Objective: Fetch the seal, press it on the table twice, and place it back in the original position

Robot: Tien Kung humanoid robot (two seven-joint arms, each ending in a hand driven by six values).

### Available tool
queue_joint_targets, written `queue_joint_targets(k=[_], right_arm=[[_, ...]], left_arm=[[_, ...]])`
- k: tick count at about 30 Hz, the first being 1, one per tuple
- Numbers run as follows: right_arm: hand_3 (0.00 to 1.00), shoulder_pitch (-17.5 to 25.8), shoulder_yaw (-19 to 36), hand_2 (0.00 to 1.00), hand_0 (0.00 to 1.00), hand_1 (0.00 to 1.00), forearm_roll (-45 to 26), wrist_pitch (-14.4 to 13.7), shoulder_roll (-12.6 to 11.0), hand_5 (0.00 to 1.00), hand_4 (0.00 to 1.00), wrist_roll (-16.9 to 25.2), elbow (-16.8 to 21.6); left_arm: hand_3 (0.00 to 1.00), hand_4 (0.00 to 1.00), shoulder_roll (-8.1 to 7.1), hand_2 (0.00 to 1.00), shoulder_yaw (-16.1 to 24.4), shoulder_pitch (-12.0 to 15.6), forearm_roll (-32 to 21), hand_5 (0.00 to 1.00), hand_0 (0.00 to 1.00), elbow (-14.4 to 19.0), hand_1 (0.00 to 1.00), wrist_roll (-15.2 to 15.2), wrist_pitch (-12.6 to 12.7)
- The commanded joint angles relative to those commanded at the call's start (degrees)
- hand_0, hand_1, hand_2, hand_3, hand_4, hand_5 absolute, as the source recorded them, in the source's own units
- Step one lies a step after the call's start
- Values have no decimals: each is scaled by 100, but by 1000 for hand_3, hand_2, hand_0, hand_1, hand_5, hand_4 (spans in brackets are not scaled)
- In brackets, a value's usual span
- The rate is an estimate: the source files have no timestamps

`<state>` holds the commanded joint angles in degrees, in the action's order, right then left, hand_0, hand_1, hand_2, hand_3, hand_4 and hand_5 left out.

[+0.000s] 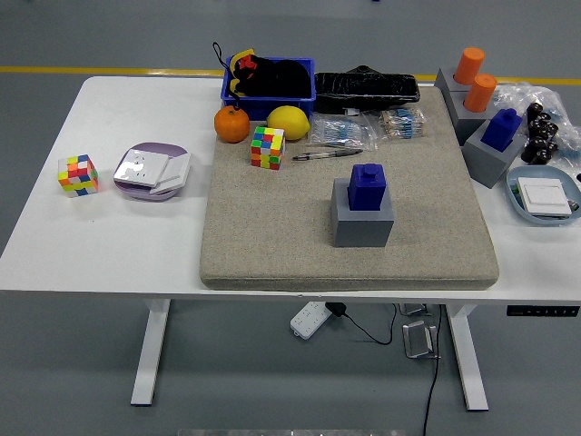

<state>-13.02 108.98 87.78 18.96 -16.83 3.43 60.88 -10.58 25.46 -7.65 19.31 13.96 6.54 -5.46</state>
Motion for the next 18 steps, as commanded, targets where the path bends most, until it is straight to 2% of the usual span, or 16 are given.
queue_joint_targets(k=[18], right_arm=[[794, 41, 145, 795, 862, 811, -5, 4, 31, 296, 940, -42, 71]], left_arm=[[837, 799, 17, 787, 41, 24, 30, 409, 816, -13, 816, -2, 1]])
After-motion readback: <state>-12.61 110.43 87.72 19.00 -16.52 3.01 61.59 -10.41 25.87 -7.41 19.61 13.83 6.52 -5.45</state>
